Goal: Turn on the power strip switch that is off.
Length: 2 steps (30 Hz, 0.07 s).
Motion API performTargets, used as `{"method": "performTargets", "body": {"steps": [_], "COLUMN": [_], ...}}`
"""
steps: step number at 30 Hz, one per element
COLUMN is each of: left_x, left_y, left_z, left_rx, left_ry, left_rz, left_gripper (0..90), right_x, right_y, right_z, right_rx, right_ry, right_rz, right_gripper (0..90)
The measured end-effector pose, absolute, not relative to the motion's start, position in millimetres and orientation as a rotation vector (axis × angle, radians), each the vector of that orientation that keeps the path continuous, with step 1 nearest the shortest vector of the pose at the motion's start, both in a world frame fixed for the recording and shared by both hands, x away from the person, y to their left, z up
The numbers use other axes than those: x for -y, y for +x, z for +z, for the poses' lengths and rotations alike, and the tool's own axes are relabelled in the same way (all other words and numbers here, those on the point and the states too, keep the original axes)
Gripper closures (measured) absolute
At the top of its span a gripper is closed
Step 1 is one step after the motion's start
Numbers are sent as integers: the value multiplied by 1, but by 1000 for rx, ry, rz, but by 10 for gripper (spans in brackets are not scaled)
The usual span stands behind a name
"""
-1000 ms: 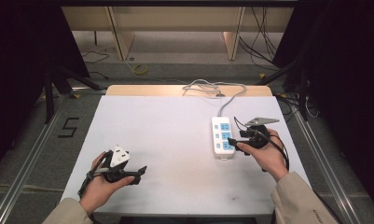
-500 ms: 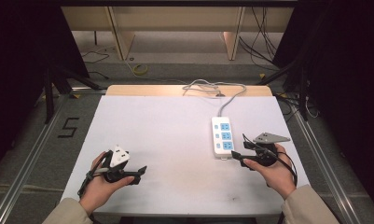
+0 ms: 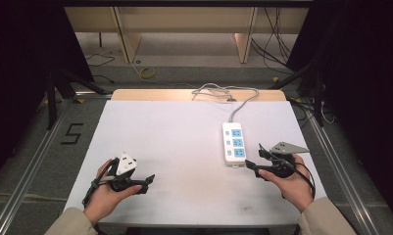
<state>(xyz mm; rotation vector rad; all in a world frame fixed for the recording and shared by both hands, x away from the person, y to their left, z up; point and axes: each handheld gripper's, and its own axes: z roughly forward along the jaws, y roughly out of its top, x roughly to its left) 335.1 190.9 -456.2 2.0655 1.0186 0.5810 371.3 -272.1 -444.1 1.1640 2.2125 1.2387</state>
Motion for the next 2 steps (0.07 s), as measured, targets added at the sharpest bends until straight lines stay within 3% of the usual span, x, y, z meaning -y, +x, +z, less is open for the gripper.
{"method": "performTargets", "body": {"steps": [2], "left_x": [-190], "left_y": [335], "left_z": [-457], "left_rx": [-1024], "left_ry": [2063], "left_rz": [576], "left_gripper": [154], "right_x": [272], "right_y": [371], "right_z": [-444], "right_rx": [-2210], "right_ry": [1164], "right_rz": [1241], "right_gripper": [302]}}
